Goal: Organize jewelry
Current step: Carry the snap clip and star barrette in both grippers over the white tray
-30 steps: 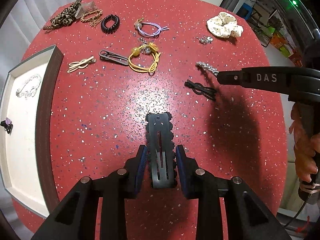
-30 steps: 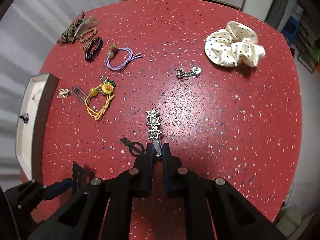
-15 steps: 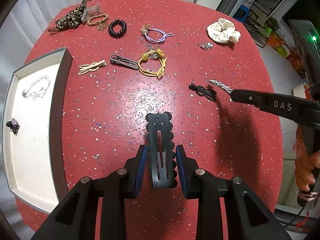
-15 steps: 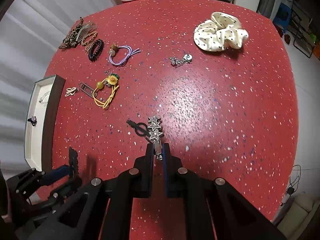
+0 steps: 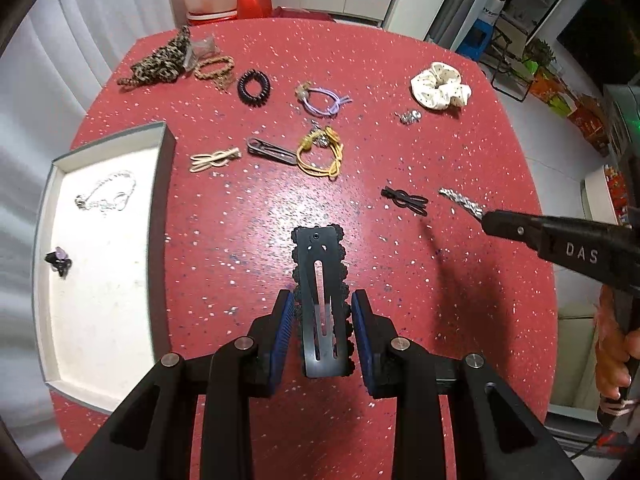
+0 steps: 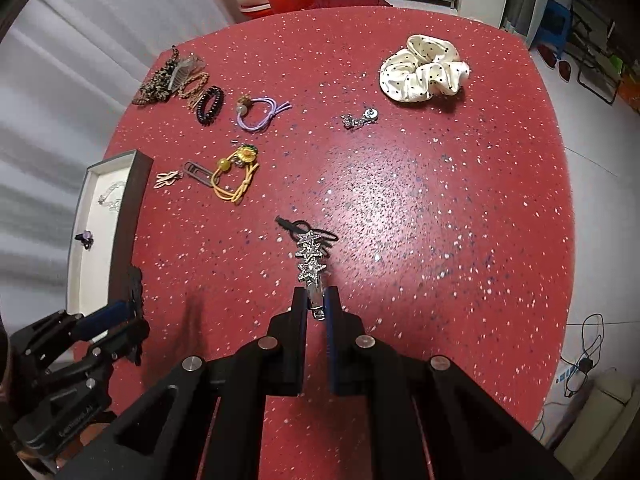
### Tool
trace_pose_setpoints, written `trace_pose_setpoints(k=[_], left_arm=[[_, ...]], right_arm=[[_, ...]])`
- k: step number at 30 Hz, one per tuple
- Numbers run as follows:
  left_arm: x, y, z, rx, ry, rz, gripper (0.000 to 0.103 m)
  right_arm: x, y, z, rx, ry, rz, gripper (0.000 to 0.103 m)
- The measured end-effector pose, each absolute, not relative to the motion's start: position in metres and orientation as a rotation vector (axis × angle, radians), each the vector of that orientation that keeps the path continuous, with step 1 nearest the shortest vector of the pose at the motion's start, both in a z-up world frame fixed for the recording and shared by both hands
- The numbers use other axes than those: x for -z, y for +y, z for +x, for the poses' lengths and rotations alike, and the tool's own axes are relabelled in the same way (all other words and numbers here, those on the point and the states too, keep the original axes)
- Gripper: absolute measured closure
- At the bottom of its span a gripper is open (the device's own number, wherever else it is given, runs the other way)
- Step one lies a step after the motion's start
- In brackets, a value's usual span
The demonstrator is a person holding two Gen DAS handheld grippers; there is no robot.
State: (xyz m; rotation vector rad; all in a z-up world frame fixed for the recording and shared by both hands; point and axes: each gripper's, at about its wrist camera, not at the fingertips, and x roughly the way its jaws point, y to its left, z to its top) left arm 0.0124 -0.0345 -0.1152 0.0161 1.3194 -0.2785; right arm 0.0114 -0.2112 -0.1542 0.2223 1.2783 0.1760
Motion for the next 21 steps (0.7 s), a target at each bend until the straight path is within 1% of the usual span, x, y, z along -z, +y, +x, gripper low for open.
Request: trace_pose_setpoints(k=[12, 21], left_arm=[[0.088, 0.002, 0.007, 0.242, 1.278, -0.005, 0.071], [0.076, 0.037, 0.004, 0.2, 1.254, -0.037, 0.071]], right_arm=[[0.126, -0.183, -0.006, -0.187, 1.256, 0.22, 0.094], [0.105, -0.147, -0.003, -0.236, 1.225, 0.188, 0.094]])
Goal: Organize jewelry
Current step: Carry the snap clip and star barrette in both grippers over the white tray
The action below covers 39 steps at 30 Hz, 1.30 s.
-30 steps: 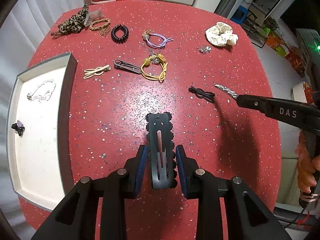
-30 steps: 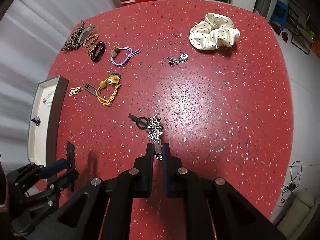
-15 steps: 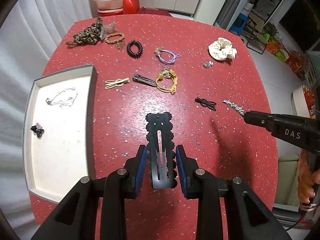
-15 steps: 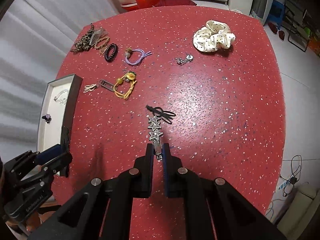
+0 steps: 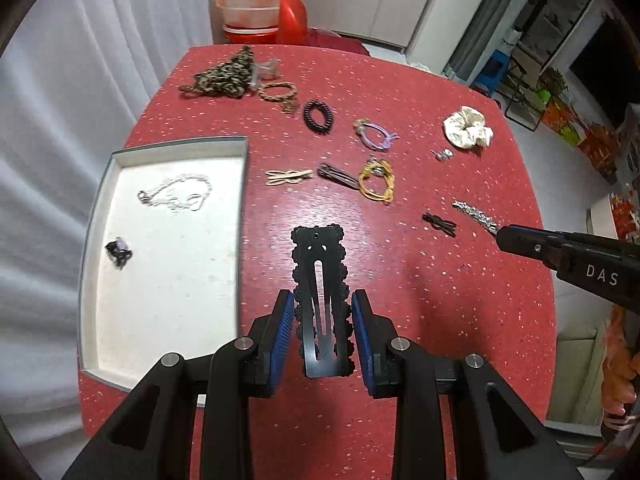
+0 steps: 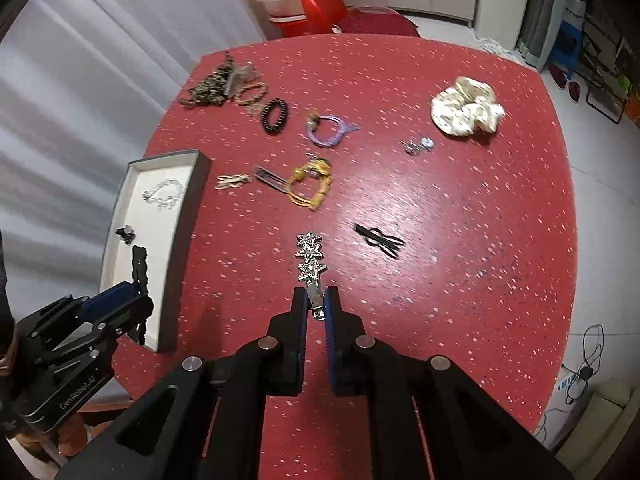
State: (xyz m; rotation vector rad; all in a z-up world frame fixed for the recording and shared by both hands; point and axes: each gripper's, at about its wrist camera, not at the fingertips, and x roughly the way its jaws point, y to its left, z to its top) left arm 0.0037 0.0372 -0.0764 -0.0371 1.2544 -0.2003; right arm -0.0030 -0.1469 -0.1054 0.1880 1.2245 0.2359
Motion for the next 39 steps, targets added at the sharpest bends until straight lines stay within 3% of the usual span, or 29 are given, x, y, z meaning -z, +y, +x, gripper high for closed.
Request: trace_pose_setpoints(k=[22, 39], left_arm=[[0.081, 0.167, -0.005, -0.032, 1.233, -0.165, 0.071], [0.126, 0.227, -0.01, -0.127, 1.265, -0.161, 0.071]], right_arm=[[0.083, 0.007, 0.026, -0.472, 1.206, 0.045, 0.094], [0.129, 0.097, 0.028, -0.568, 1.291, -0.005, 0.094]])
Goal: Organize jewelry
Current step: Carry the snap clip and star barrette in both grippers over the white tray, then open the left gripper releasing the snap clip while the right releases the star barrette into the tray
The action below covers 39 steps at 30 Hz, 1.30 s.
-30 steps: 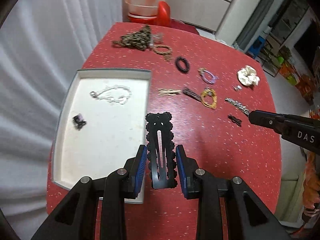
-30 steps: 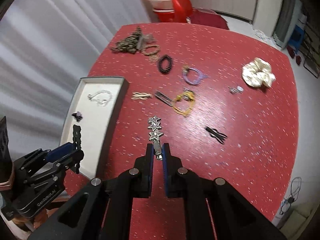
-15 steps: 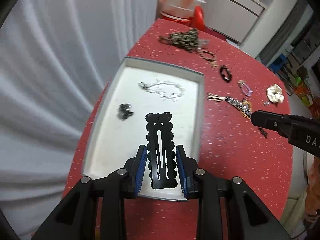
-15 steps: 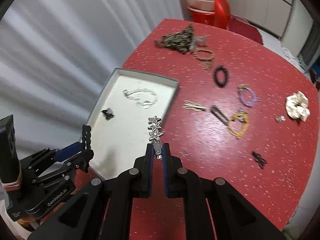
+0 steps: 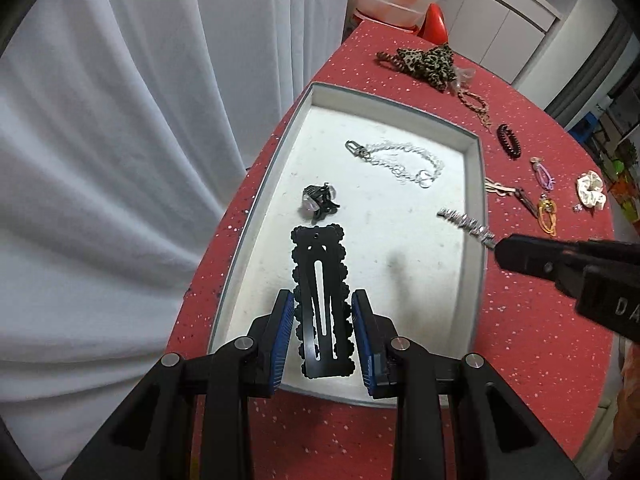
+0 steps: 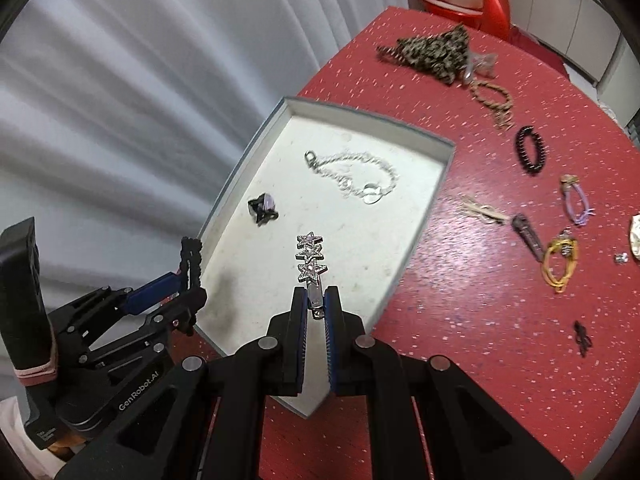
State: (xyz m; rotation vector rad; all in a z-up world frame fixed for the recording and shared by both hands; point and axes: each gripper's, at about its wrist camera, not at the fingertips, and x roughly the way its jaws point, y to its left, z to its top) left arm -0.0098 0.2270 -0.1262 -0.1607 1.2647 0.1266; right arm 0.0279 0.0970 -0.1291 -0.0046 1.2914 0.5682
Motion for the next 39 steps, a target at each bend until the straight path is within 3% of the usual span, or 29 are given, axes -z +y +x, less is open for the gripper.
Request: trace_pose_setpoints(k=[11, 26, 28, 29, 32, 34, 36, 39], left_arm=[[0.17, 0.231, -0.001, -0.14, 1.297, -0.138, 0.071], [0.199, 0.228, -0.006, -0.156, 1.353, -0.128, 0.07], [0.2, 0.228, -0.006, -0.173, 1.356, -0.119, 0.049], [0.2, 0.228, -0.005, -0.186, 1.355, -0.117, 0.028], [0.196, 0.231, -0.009, -0.207, 1.341, -0.119, 0.027], [0.196, 0.231, -0.009, -0.208, 1.347, -0.117, 0.027], [0.195, 0.231, -0.009, -0.208, 1.351, -0.111, 0.027], [0.192, 0.228, -0.01, -0.207, 1.354, -0.111, 0.027]], right_arm=[[0.19, 0.127, 0.033, -0.548, 1.391, -0.066, 0.094], [0.223, 0.122, 0.03, -0.529, 1.484, -0.064, 0.093], [0.223, 0.121, 0.03, -0.531, 1.488, -0.069, 0.093], [0.223, 0.123, 0.033, -0.53, 1.491, -0.07, 0.093], [0.224, 0.125, 0.037, -0.526, 1.502, -0.069, 0.09], [0.22, 0.125, 0.039, -0.523, 1.495, -0.066, 0.084], [0.215, 0.121, 0.042, -0.521, 1.484, -0.061, 0.071], [0.202, 0.116, 0.045, -0.521, 1.464, -0.047, 0.067]])
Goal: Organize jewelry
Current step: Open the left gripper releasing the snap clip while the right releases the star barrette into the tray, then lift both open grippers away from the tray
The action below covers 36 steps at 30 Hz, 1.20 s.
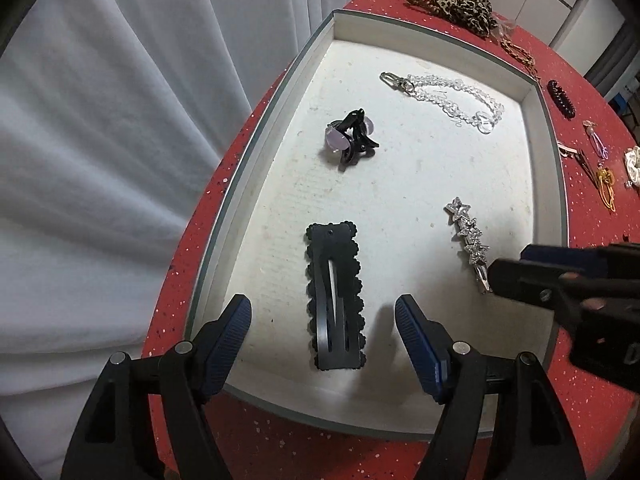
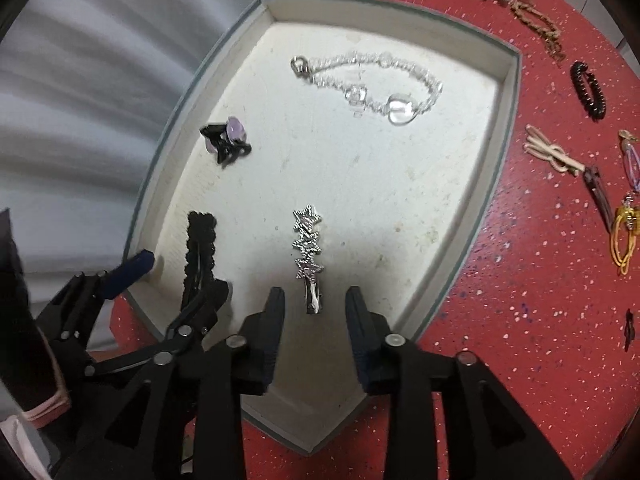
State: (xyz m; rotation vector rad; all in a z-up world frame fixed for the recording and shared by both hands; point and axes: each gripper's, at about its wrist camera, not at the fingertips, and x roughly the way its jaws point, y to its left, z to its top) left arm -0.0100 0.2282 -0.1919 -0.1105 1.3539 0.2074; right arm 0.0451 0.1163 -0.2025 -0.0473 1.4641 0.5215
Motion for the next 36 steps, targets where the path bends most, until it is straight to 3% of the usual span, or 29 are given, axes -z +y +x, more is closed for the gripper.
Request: trace_pose_setpoints(k=[9, 10, 11, 12, 19, 29, 36], left_arm=[[0.17, 0.218, -0.016, -0.2, 1.335, -0.086, 0.026], [0.167, 0.216, -0.017, -0.197, 1.334, -0.082, 0.019], [0.163, 0.214, -0.017, -0.196, 1.332, -0.079, 0.004], [0.16, 0.213, -0.019, -0.197, 1.321, -0.074, 0.001], [0.141, 0.189, -0.017, -0.132, 1.32, -0.023, 0.001], [0.107, 0.12, -0.001, 0.029, 1.278, 0.051, 0.001], [0.099, 0.066, 0.011, 0.12, 1.272, 0.082, 0.001]], right_arm=[[0.166, 0.075, 0.049, -0.486, 1.413, -0.005, 0.057], [0.163, 0.07, 0.048, -0.479, 1.411, -0.001, 0.057], [0.16, 0.063, 0.047, -0.469, 1.407, 0.005, 0.056], [0.157, 0.056, 0.047, -0.458, 1.404, 0.013, 0.055], [0.145, 0.01, 0.027, -0.353, 1.401, 0.086, 0.051], [0.151, -0.07, 0.005, -0.196, 1.397, 0.204, 0.026], [0.154, -0.121, -0.002, -0.109, 1.384, 0.275, 0.024]])
